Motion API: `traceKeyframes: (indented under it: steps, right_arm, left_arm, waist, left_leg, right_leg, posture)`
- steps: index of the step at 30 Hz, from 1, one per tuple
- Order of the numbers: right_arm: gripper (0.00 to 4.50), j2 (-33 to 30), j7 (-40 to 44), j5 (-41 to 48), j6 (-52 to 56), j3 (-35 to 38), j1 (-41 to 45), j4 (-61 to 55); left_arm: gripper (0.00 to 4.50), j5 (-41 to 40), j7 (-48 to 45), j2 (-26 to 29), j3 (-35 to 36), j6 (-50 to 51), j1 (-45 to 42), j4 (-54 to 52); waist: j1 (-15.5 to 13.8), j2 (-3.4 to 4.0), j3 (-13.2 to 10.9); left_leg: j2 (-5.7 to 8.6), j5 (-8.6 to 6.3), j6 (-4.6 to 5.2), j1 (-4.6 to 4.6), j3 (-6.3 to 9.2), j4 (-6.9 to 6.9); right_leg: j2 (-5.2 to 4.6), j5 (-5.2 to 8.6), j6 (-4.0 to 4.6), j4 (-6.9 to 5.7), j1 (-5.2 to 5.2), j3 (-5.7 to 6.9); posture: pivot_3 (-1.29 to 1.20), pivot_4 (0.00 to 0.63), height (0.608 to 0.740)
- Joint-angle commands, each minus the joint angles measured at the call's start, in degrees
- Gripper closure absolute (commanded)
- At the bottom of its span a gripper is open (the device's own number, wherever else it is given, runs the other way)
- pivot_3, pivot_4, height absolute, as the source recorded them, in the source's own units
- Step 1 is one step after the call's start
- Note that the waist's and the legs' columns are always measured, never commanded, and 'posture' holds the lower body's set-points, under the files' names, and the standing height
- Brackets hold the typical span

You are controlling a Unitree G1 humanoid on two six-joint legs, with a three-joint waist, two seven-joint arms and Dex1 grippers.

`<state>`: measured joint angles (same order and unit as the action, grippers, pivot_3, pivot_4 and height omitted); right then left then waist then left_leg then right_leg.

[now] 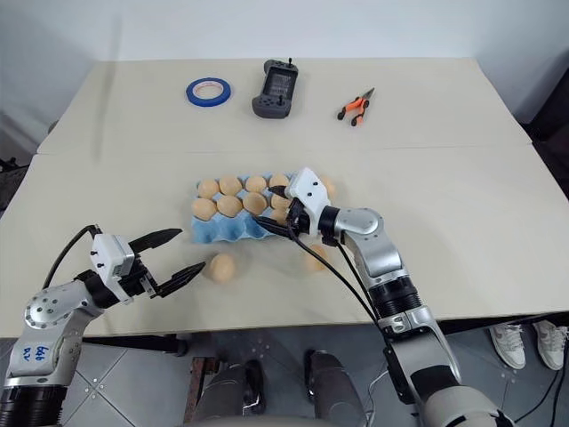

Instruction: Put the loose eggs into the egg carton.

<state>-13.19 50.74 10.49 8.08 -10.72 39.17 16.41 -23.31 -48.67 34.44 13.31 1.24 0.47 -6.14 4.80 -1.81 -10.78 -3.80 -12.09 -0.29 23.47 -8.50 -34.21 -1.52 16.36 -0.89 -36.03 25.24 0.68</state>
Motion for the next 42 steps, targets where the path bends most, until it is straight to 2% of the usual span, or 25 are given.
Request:
traceKeyframes:
  steps: [1, 8, 13, 21, 25, 33, 42]
  right_arm:
    - [0.04, -2.6, 2.2, 3.9, 1.0, 3.0, -2.2, -8.1]
    - [0.04, -13.0, 6.1, 9.6, -1.5, 12.7, -13.9, -15.2]
    - [0.04, -22.0, 11.6, 11.5, -6.0, 19.8, -24.7, -14.6]
    - [0.04, -26.4, 14.1, 11.1, -16.1, 27.3, -36.6, -8.1]
    - [0.04, -25.8, 13.6, 11.6, -18.3, 27.0, -36.7, -7.7]
    - [0.04, -24.8, 14.5, 12.1, -17.7, 23.7, -31.4, -6.6]
    - [0.04, -24.4, 19.8, 16.5, -2.7, 13.0, -26.7, -17.1]
  left_arm:
    - [0.00, -0.6, 0.2, 0.6, 1.5, -0.3, 0.2, -2.1]
    - [0.00, -0.6, -0.9, 1.0, 0.3, 0.1, -0.6, -2.1]
    - [0.00, 0.5, -3.0, 1.3, -1.8, -0.4, -2.1, -0.3]
    - [0.00, 1.9, -7.1, 0.4, -6.3, -2.9, -7.5, 3.5]
    - [0.00, 1.6, -8.7, 0.1, -7.6, -3.1, -9.8, 5.0]
    - [0.00, 0.3, -9.8, 0.4, -7.5, -1.5, -10.8, 5.1]
    - [0.00, -0.5, -9.6, 1.4, -5.0, -0.7, -6.8, 2.5]
  waist:
    - [0.0, 0.00, 0.0]
    - [-0.6, -0.07, 0.0]
    - [-1.5, -0.07, 0.0]
    - [-1.7, -0.07, 0.0]
    - [-1.2, -0.07, 0.0]
    - [-1.2, -0.08, 0.0]
    - [-1.6, -0.07, 0.0]
  left_leg:
    - [-0.01, 0.01, 0.00, 0.00, 0.00, 0.00]
    - [0.04, 0.00, 0.01, -0.02, 0.01, -0.04]
    - [0.06, 0.00, 0.02, -0.06, 0.00, -0.07]
    - [0.01, -0.02, 0.01, -0.30, 0.16, -0.41]
    - [0.02, -0.06, 0.17, -0.27, 0.07, -0.65]
    - [0.10, -0.06, 0.30, -0.27, 0.05, -0.88]
    - [0.02, -0.13, 0.32, -0.26, 0.07, -0.72]
  right_leg:
    - [0.01, 0.00, 0.00, -0.01, 0.00, 0.00]
    - [-0.01, -0.02, -0.04, 0.07, -0.09, -0.01]
    - [0.02, -0.01, -0.03, 0.09, -0.11, -0.03]
    - [0.17, 0.08, 0.09, 0.22, -0.58, 0.01]
    - [0.16, 0.16, 0.27, 0.44, -0.72, -0.15]
    - [0.14, 0.04, 0.32, 0.50, -0.80, -0.34]
    - [0.13, 0.01, 0.21, 0.31, -0.66, -0.25]
  posture:
    - [0.00, 0.150, 0.740]
    - [0.00, 0.150, 0.740]
    - [0.00, 0.150, 0.740]
    - [0.00, 0.150, 0.740]
    - [0.00, 0.150, 0.740]
    - [0.00, 0.150, 0.740]
    - [0.00, 0.150, 0.740]
